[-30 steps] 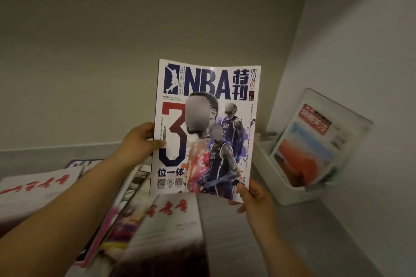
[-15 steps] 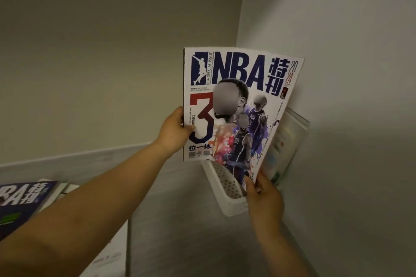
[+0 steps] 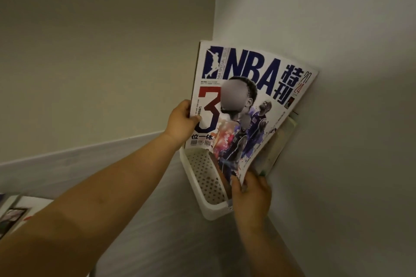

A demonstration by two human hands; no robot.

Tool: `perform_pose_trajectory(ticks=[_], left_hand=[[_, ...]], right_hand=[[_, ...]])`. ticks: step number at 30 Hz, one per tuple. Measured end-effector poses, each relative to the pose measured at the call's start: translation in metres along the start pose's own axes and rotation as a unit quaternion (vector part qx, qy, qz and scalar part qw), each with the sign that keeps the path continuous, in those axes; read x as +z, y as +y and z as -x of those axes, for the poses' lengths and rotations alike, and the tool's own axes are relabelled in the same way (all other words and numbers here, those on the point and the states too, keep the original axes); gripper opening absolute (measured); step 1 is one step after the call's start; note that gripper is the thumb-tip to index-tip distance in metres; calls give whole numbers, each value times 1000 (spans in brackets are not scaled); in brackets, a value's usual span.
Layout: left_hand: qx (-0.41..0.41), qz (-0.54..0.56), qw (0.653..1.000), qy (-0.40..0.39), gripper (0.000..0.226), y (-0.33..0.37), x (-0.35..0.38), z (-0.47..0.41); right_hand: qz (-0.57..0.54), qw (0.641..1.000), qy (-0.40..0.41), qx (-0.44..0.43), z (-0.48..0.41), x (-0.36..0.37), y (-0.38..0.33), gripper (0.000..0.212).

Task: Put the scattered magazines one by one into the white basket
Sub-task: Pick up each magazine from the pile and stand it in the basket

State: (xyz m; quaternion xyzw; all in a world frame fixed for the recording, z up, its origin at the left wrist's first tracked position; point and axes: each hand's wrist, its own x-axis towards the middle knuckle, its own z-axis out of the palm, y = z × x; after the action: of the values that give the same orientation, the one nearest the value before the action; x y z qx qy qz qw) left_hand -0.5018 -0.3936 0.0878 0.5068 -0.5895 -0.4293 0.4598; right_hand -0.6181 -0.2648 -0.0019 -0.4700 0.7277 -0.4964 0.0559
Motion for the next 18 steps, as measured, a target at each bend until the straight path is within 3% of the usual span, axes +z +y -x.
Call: perform_pose_trajectory(ticks=[7,12,18], left_hand=[[-69,10,997,-43,36,-32,-1,-11],[-92,-6,992,-86,25,-48,12,-12],[-104,-33,993,-49,29,-55,16,-23]], right_hand=[[127,992,-9,1,0,9,11,19],[145,989,34,3,0,12,11,22],[131,988,78,-7,-4,5,12,16]])
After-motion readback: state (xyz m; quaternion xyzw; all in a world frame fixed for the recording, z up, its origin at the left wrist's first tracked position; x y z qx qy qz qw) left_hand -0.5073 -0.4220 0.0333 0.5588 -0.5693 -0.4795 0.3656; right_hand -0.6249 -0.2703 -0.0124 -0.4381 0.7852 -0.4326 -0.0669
